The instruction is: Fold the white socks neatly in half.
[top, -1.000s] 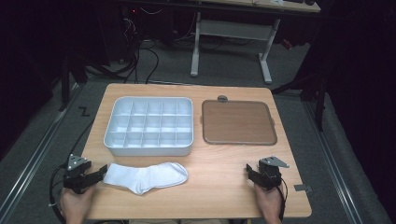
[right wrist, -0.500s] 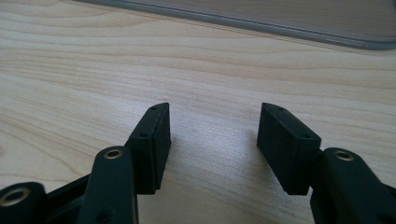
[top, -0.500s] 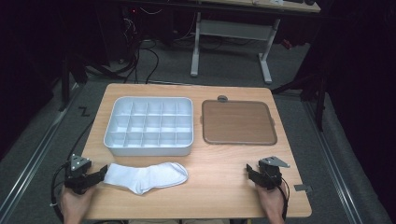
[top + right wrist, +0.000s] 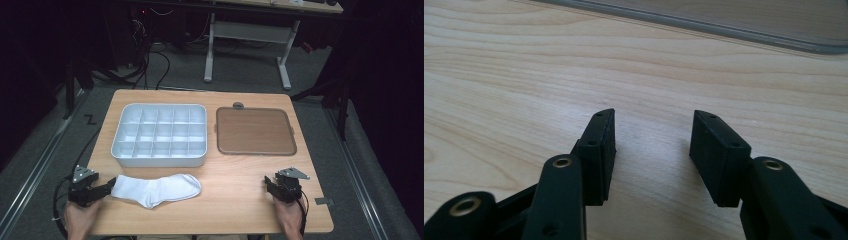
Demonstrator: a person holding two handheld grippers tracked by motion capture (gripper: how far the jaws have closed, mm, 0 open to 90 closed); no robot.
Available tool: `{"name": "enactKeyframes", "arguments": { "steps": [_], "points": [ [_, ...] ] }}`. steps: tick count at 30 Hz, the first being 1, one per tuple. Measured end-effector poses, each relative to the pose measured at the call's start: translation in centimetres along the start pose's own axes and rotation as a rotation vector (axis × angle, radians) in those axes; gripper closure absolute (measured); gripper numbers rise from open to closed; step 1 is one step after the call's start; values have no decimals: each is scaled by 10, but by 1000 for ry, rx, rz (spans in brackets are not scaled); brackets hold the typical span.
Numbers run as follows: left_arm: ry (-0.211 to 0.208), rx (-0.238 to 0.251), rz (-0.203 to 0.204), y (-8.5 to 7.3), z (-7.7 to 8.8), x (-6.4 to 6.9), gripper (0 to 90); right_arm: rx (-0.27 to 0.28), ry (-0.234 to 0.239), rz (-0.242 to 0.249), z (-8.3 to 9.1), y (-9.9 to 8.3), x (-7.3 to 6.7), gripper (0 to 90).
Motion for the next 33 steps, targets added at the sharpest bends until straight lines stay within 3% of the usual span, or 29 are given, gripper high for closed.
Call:
{"name": "enactKeyframes", "arguments": {
  "steps": [3,5,6,7,8,14,16,22,27,28,30,33],
  "points": [
    [-13,-2,25,2,2,-1,325,12,18,3,2,2,-5,570],
    [-28,10,79,6,6,-2,343,19,50,6,3,5,-14,605],
    [-28,10,79,6,6,-2,349,24,62,16,2,7,-17,612],
    [-42,25,122,11,9,-3,353,27,68,17,2,9,-20,617],
    [-48,22,139,12,11,-3,355,29,78,22,2,10,-23,620],
    [-71,9,166,14,15,-1,361,23,122,45,-2,15,-39,622],
    [-95,5,193,18,18,6,365,24,150,49,-5,17,-48,626],
    [-106,-20,194,14,19,18,380,43,220,67,-7,23,-70,629],
    [-82,-51,167,5,19,24,408,35,323,108,-10,29,-105,629],
    [-82,-51,167,5,19,24,409,35,323,108,-10,29,-105,629],
    [-77,-65,163,2,18,25,413,34,367,133,-11,33,-123,628],
    [-75,-71,163,1,17,26,413,33,398,137,-12,34,-136,628]
  ]
}}
Point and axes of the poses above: each handheld gripper's, and its own axes: z roughly backward along the jaws, y roughly out of its top, x roughly to its right, the point moved 3 cm from there along -z, roughly forward along the jaws, and after that the axes turned 14 degrees about x, right-handed, at the moved point
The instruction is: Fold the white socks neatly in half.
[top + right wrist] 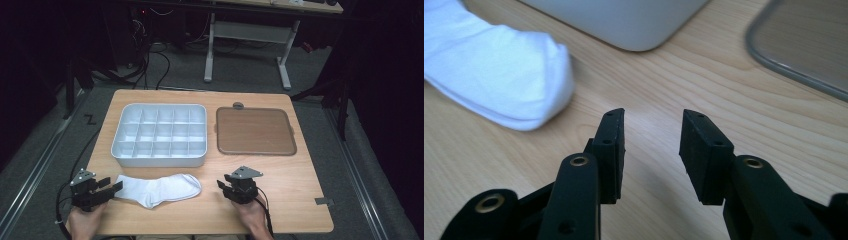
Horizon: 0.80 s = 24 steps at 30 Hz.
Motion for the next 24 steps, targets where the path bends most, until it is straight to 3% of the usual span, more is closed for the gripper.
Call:
{"name": "enactKeyframes", "arguments": {
  "steps": [2,10,15,24],
  "points": [
    [1,-3,13,0,-1,1,413,-8,23,6,-6,1,-7,628],
    [26,-5,-12,-7,-7,5,414,-19,101,43,-25,6,-33,617],
    [36,-6,-51,-11,-10,8,419,-21,119,40,-37,11,-42,612],
    [48,-4,-60,-13,-11,8,480,-53,120,37,-53,9,-46,655]
  ]
}}
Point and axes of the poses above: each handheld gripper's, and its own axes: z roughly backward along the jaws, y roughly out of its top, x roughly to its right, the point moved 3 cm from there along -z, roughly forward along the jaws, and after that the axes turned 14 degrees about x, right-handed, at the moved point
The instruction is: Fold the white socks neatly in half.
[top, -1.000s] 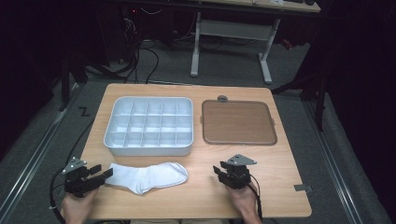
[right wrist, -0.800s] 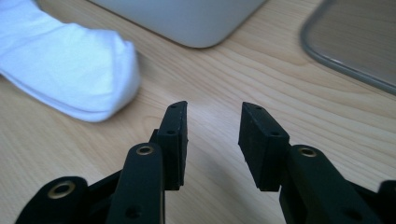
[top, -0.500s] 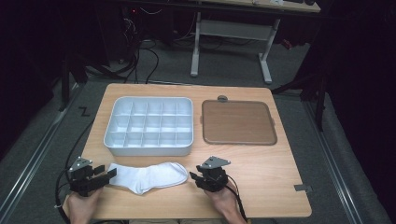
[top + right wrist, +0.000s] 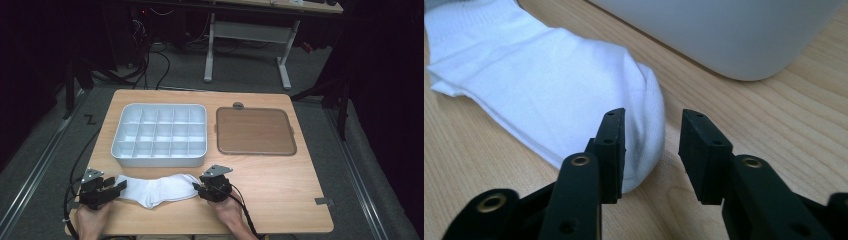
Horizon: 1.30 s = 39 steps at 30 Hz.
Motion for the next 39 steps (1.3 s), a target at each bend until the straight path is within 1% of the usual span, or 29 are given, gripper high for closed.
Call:
{"name": "enactKeyframes", "arguments": {
  "steps": [1,2,3,4,6,7,9,10,12,13,14,15,18,21,23,24,25,28,29,30,31,32,33,34,35,36,37,38,39],
  "points": [
    [-2,-1,-11,0,0,0,480,-3,6,1,-1,-1,0,683],
    [-6,-2,-19,-1,1,1,513,-19,9,8,-3,-2,-1,730],
    [-9,-3,-18,-2,1,1,530,-29,9,12,-3,-3,-2,750],
    [-9,-3,-18,-2,1,1,557,-30,13,18,-4,-3,-2,768],
    [-20,-18,-9,-2,1,2,603,-36,13,26,-4,-4,-3,796],
    [-20,-29,-16,-2,1,2,616,-39,12,33,-3,-4,-3,809],
    [-17,-33,-18,-1,1,2,662,-37,6,38,-3,-4,-3,830],
    [-16,-49,-12,-1,1,3,684,-37,-2,36,-2,-5,-3,837],
    [-26,-58,0,-2,3,4,744,-34,-12,33,-1,-5,-2,846],
    [-26,-58,0,-2,3,4,768,-34,-16,26,0,-5,-2,850],
    [-32,-75,40,-2,3,7,784,-35,-17,34,2,-5,-2,853],
    [-34,-79,52,-2,3,9,795,-34,-19,39,3,-4,-2,855],
    [-55,-82,38,-4,5,17,809,-23,-22,35,10,-3,3,857],
    [-74,-90,54,-6,4,24,813,-4,-26,10,18,-5,10,857],
    [-87,-97,64,-6,0,32,814,-5,-38,1,23,-7,14,857],
    [-89,-99,59,-7,-1,35,814,6,-46,5,26,-8,17,857],
    [-94,-103,49,-9,-2,38,815,5,-51,3,29,-9,18,857],
    [-111,-116,40,-14,-6,50,815,11,-72,0,38,-12,25,857],
    [-111,-116,40,-14,-6,50,816,11,-72,0,38,-12,25,857],
    [-123,-132,31,-18,-10,57,816,16,-81,-10,43,-14,31,857],
    [-123,-132,31,-18,-10,57,815,16,-81,-10,43,-14,31,857],
    [-138,-142,26,-20,-12,64,816,11,-89,-21,48,-16,37,857],
    [-147,-143,24,-20,-13,68,816,9,-92,-19,50,-18,40,856],
    [-147,-143,24,-20,-13,68,816,9,-92,-19,50,-18,40,856],
    [-165,-141,13,-21,-13,75,816,8,-102,-23,55,-21,45,857],
    [-165,-141,13,-21,-13,75,816,8,-102,-23,55,-21,45,857],
    [-180,-143,3,-25,-14,81,815,4,-112,-25,58,-23,50,856],
    [-180,-143,3,-25,-14,81,815,4,-112,-25,58,-23,50,856],
    [-183,-145,6,-27,-15,84,815,7,-121,-28,61,-24,51,856]
  ]
}}
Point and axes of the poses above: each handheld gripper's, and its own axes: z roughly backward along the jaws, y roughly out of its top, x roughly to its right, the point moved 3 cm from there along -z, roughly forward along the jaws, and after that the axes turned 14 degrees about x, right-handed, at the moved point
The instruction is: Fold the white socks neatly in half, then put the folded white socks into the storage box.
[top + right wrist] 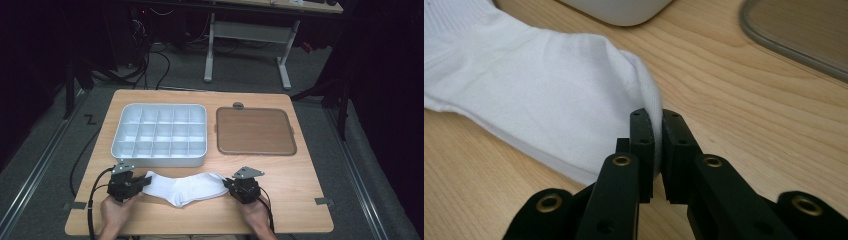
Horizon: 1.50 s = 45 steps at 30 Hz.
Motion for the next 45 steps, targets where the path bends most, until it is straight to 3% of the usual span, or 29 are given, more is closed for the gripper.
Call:
{"name": "enactKeyframes", "arguments": {
  "steps": [5,8,12,19,28,42,45],
  "points": [
    [-27,18,39,-6,-10,13,815,21,-36,-35,12,-6,16,856],
    [-32,9,20,-10,-13,18,815,22,-44,-45,16,-7,22,855],
    [-42,6,43,-14,-18,22,815,18,-64,-47,20,-9,27,852],
    [-50,-3,41,-22,-25,27,814,34,-83,-31,26,-11,35,851],
    [-68,-20,36,-34,-37,37,812,28,-114,-57,35,-17,52,850],
    [-71,-23,40,-39,-45,41,801,-16,-131,-67,36,-25,58,847],
    [-79,-28,14,-40,-46,43,786,-19,-138,-65,36,-25,60,846]
  ]
}}
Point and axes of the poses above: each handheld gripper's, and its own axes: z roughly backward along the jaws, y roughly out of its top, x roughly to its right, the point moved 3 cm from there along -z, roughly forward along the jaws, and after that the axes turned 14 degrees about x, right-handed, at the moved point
